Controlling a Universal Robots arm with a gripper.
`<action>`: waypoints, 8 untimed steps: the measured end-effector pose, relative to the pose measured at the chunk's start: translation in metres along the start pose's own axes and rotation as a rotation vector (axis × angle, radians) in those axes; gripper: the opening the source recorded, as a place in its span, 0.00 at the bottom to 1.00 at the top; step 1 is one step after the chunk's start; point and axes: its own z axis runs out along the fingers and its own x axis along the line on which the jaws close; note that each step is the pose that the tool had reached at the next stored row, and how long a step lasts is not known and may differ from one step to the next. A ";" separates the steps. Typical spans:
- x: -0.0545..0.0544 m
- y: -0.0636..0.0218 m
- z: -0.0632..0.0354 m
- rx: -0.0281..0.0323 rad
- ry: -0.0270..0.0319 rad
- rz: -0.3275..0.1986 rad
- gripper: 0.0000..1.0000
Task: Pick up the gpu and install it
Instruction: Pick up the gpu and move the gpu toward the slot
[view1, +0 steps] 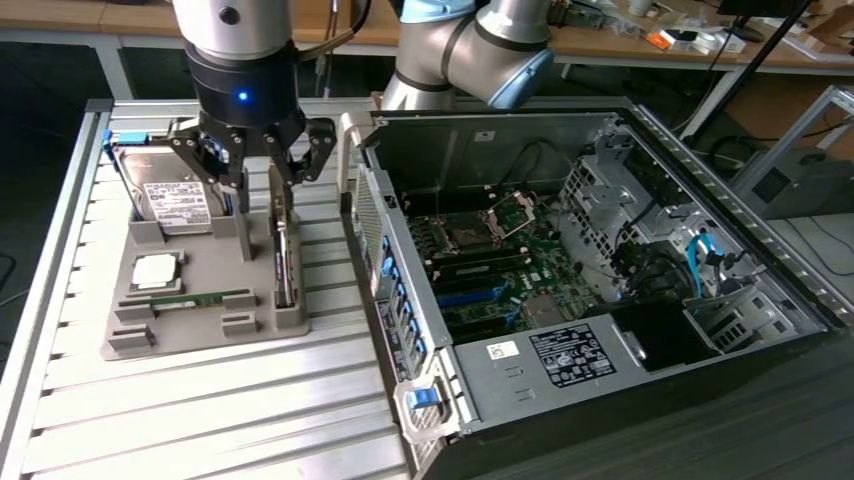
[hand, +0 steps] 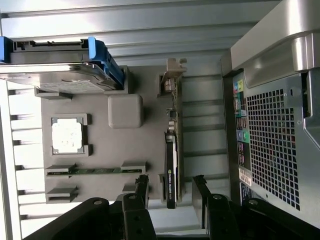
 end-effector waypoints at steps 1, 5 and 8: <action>0.000 0.0000 0.0004 0.0001 0.0001 0.000 0.48; -0.001 -0.0012 0.0017 -0.0002 -0.0002 0.000 0.48; -0.002 -0.0029 0.0027 -0.0001 0.0000 0.000 0.48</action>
